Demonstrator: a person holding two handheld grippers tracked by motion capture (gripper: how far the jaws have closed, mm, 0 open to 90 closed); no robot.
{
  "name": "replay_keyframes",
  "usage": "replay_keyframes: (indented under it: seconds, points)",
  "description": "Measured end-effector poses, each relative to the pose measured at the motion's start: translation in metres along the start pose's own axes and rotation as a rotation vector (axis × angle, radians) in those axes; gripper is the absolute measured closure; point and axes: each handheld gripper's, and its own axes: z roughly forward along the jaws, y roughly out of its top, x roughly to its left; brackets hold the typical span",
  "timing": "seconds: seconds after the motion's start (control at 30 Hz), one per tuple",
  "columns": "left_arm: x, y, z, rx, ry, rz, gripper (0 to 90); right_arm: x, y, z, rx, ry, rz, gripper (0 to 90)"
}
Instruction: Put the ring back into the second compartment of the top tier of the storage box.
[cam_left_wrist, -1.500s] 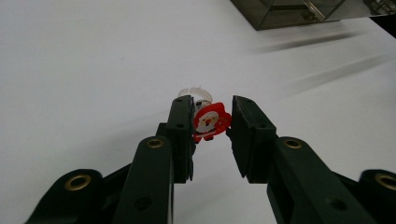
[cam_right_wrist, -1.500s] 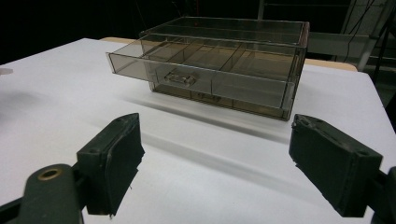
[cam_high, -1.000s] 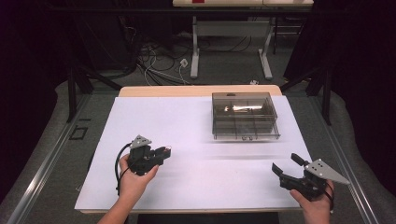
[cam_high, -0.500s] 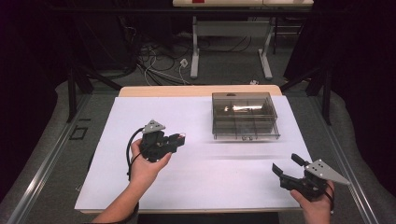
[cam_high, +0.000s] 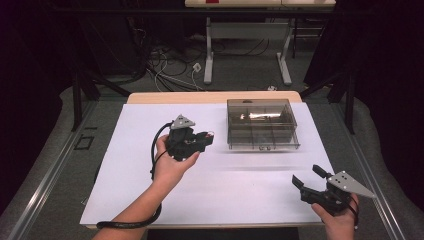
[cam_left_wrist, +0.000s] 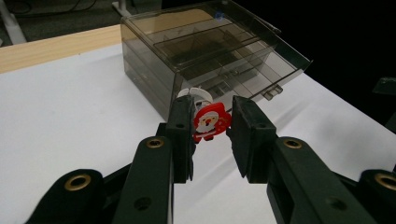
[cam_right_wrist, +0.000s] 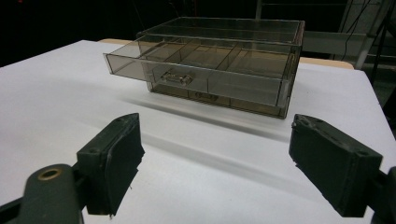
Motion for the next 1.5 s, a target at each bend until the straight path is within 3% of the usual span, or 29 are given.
replay_keyframes:
  seconds: [0.8,1.5]
  points:
    - [-0.023,0.045,0.043,0.014,-0.015,0.015,69.8,0.000,-0.001,0.001,-0.006,0.011,0.006,16.4]
    - [-0.045,0.060,0.079,0.038,-0.029,0.011,69.8,0.001,-0.001,0.002,-0.003,0.017,0.003,16.4]
